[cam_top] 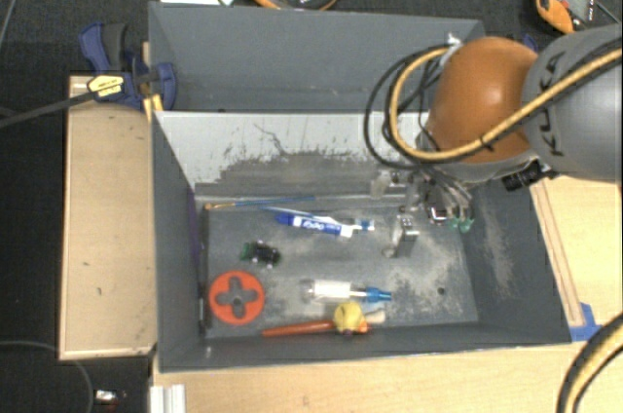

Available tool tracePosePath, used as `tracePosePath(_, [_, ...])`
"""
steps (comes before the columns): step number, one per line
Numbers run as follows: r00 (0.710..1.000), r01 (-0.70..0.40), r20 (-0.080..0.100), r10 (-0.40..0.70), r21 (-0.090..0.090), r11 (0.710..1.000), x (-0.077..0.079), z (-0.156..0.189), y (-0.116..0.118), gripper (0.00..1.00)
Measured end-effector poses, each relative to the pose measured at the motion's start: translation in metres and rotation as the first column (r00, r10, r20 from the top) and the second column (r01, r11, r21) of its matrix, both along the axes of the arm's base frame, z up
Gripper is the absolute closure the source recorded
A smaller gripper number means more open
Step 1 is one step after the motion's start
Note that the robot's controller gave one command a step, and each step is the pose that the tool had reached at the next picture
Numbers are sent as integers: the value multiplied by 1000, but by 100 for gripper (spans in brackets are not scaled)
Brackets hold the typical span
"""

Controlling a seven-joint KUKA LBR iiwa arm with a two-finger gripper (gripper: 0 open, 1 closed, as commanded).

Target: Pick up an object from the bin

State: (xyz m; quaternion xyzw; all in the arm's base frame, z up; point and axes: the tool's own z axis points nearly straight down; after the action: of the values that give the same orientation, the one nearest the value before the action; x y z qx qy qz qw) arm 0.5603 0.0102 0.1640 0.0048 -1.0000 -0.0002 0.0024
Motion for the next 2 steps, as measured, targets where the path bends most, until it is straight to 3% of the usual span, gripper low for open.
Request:
tracePosePath(1, [1000, 0, 8, 0, 0, 1000, 2, 4, 0, 0])
tracePosePath(2, [997, 81, 8, -81, 2, 997, 29, -93, 47, 0])
